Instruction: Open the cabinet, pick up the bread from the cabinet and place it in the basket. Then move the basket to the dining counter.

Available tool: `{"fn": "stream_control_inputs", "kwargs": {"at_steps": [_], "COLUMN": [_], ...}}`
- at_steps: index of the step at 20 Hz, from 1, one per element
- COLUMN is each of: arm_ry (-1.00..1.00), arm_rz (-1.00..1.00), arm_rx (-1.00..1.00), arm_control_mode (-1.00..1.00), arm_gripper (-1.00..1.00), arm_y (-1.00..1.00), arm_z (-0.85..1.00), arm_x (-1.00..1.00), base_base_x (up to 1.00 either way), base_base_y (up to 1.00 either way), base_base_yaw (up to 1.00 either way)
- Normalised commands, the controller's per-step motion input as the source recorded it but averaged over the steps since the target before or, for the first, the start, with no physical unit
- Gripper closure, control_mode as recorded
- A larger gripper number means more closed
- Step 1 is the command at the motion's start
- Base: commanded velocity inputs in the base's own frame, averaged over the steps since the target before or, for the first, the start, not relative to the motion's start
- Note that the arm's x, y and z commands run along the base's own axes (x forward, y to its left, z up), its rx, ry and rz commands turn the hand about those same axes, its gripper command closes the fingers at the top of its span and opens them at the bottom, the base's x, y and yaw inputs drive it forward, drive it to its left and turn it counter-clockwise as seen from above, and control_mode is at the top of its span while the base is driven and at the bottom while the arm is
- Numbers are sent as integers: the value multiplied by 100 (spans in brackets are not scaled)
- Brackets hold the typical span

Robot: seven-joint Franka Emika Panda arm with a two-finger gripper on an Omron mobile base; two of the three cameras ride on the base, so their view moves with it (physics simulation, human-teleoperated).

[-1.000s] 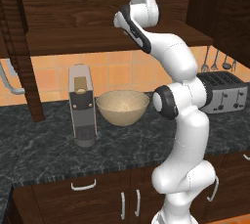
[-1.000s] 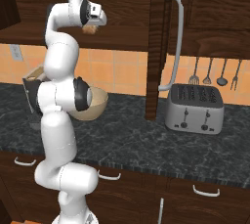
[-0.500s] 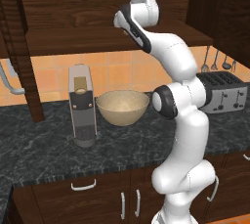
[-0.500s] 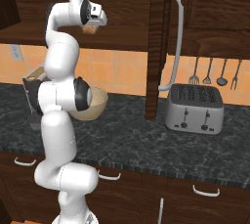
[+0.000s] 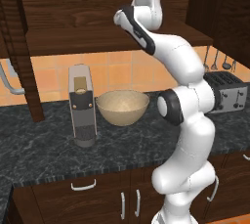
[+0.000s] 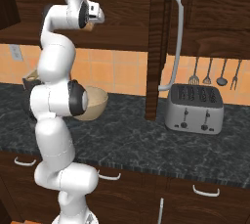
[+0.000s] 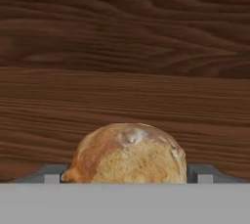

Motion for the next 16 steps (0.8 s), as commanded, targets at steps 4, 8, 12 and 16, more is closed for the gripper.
{"fn": "stream_control_inputs", "kwargs": {"at_steps": [4,8,12,16], "arm_ry": [-33,-31,-6,4], "arm_rz": [12,12,3,0], "arm_rx": [8,12,10,2], "arm_control_mode": [-100,-100,-100,-100], "arm_gripper": [100,100,100,100], "arm_y": [13,3,0,0], "arm_z": [0,0,50,60], "arm_x": [-36,-61,-100,-100], "base_base_x": [0,0,0,0], "base_base_y": [0,0,0,0], "base_base_yaw": [0,0,0,0]}}
